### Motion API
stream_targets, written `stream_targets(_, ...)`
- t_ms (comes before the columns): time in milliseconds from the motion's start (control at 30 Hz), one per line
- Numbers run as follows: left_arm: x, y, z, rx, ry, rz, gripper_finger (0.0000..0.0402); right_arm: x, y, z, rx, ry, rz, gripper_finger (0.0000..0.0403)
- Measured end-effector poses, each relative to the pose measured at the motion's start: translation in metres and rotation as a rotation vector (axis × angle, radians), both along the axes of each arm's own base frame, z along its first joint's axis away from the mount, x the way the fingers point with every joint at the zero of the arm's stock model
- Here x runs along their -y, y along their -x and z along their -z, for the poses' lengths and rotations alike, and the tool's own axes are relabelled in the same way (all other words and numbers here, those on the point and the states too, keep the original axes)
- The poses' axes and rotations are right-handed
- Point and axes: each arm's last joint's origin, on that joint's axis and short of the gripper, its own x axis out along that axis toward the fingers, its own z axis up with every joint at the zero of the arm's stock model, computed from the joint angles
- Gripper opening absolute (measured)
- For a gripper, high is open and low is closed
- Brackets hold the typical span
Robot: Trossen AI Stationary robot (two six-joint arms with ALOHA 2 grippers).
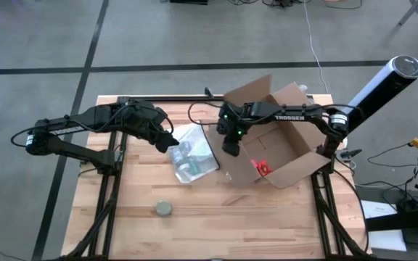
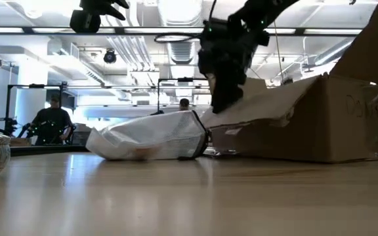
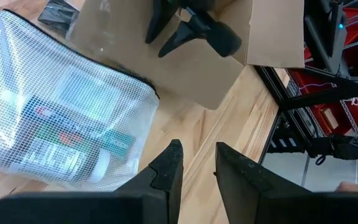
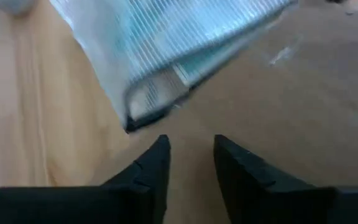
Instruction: Unpack boxes
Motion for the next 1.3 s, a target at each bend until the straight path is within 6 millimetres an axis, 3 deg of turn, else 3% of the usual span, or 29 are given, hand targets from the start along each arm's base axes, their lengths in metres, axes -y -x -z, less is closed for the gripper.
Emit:
stream_targets(133,0.000,0.000,0.000,0.000,0.000,0.000,0.0078,0.009,0.010,-0.005,-0.031,-0.008,0.028,0.0171)
stream_targets(233,0.000,0.000,0.000,0.000,-0.001,0.000,0.0078,0.011,0.023,-0.022,-0.023,-0.001,0.050,0.0183)
stream_targets(500,-0.001,0.000,0.000,-0.004,-0.042,-0.022,0.0085,0.012,0.072,-0.064,-0.077,0.097,0.052,0.0184)
stream_targets(700,-0.002,0.000,0.000,-0.004,-0.073,-0.007,0.0085,0.021,0.098,-0.063,-0.142,0.151,0.072,0.0183)
stream_targets(1033,-0.004,-0.007,0.003,-0.018,-0.163,-0.014,0.0082,0.038,0.100,-0.048,-0.080,0.181,0.138,0.0178)
stream_targets(1300,-0.008,-0.033,0.023,-0.097,-0.150,-0.009,0.0081,0.043,0.093,-0.052,0.010,0.237,0.127,0.0175)
